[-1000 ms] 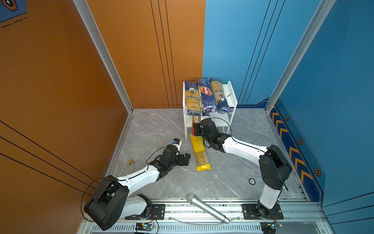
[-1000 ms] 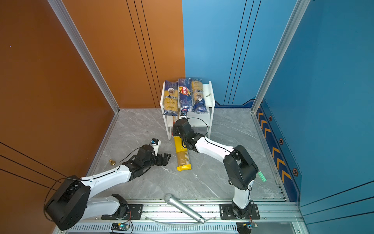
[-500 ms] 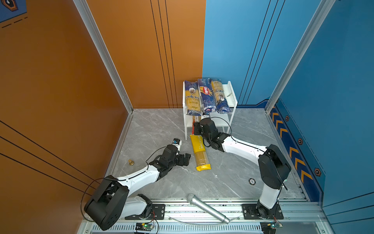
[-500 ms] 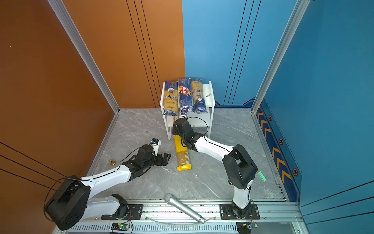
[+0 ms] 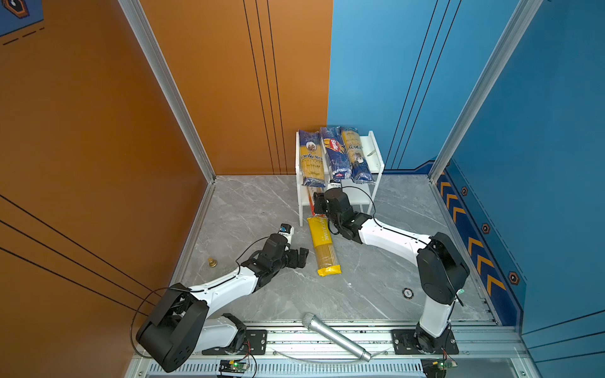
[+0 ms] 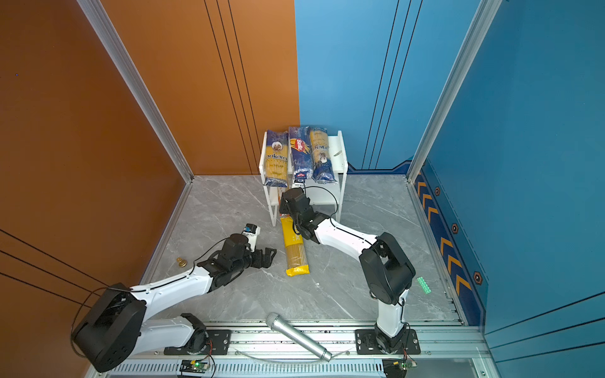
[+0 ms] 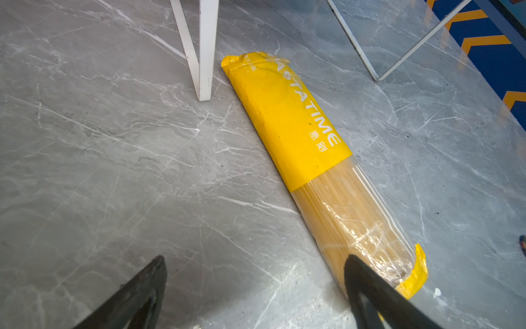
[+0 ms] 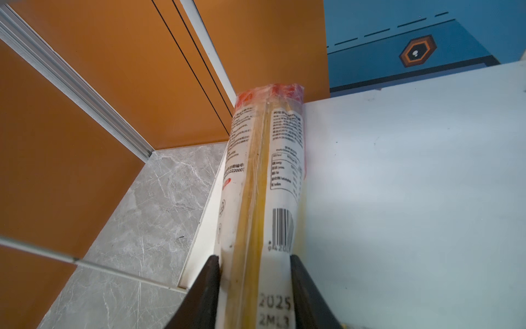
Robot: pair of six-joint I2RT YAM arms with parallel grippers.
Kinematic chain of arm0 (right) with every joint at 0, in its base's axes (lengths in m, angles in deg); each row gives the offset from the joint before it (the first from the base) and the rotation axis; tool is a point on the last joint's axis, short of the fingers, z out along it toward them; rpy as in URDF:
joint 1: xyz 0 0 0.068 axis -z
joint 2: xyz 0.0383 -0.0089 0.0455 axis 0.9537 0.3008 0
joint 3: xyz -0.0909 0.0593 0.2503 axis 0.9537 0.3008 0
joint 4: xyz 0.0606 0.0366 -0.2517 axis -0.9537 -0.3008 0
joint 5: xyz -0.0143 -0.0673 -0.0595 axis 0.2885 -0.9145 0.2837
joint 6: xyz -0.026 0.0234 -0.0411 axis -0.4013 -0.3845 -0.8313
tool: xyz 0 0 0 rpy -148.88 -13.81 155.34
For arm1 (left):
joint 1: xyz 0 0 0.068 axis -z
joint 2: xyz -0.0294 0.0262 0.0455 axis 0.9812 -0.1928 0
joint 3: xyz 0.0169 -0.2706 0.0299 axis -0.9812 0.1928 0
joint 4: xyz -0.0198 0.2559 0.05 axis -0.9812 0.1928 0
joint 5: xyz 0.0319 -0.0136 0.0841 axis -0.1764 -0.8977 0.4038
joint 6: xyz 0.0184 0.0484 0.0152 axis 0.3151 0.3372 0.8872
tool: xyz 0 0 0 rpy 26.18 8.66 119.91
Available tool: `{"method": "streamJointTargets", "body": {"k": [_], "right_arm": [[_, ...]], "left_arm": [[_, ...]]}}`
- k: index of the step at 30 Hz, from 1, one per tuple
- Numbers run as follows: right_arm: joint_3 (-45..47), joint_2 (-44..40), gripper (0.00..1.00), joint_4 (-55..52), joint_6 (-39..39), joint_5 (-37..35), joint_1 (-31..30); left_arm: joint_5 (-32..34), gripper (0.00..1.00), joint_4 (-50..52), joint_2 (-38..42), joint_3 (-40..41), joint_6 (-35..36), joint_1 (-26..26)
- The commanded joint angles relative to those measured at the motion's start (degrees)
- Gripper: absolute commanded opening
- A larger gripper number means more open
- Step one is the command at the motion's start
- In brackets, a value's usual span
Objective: Arrange pasta packages on shelves
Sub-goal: Place the pasta bag on the shelf.
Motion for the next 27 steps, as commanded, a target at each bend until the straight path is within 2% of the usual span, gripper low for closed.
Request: {"method": "streamJointTargets", "body": {"k": [1, 18, 27], "right_arm": [[-2.93, -0.4, 0.37, 5.08, -0.21, -1.95, 0.21], [-0.8, -0.99, 0.38, 6.23, 0.08, -1.71, 0.29], [0.0, -1.27, 0.45, 6.77, -0.31, 0.88, 0.56]], "left_arm": [[-0.92, 0.98, -0.21, 1.03, 0.75, 0.75, -0.77], [-0.57, 0.98, -0.21, 2.17, 1.46, 0.73, -1.02], [-0.49, 0.98, -0.25, 2.33, 1.62, 0.64, -1.1]]}}
